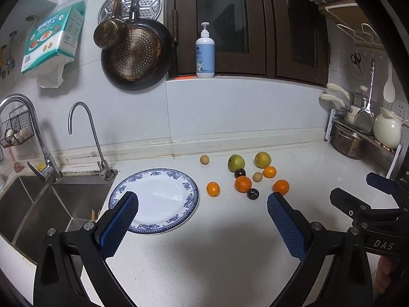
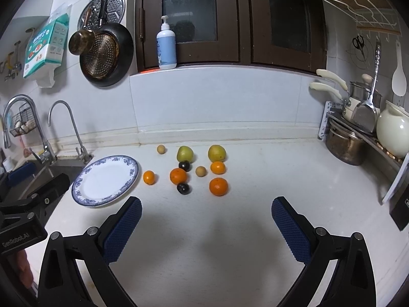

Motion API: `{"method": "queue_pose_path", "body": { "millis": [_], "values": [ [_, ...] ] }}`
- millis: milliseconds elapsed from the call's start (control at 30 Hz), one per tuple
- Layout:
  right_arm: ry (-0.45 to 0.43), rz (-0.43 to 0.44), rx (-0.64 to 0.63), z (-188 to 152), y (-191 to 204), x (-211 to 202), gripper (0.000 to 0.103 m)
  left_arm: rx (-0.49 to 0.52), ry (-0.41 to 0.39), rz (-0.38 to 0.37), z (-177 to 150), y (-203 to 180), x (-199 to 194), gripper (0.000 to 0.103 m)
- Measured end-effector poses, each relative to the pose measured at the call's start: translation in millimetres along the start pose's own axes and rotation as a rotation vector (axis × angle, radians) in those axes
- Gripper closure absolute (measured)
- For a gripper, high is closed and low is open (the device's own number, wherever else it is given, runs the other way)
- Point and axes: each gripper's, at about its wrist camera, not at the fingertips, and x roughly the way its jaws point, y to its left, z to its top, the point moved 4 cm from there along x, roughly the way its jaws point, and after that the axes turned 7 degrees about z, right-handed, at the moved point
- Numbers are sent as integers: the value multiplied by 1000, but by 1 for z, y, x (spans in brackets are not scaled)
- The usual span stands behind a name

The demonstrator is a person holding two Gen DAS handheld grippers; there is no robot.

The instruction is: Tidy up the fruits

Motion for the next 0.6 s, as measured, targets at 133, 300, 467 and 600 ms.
{"method": "queue_pose_path", "body": {
  "millis": [133,300,467,600],
  "values": [
    [-4,0,-4,1,0,-1,1,-1,1,-5,2,1,1,0],
    [-6,-3,-4,3,-1,-2,1,0,-2,-8,2,1,1,0],
    [-5,-7,-5,4,-2,-2,1,-1,-2,-12,2,1,1,0],
    [-6,-8,-5,4,-1,-2,1,-1,1,-13,3,1,3,0]
  ]
}}
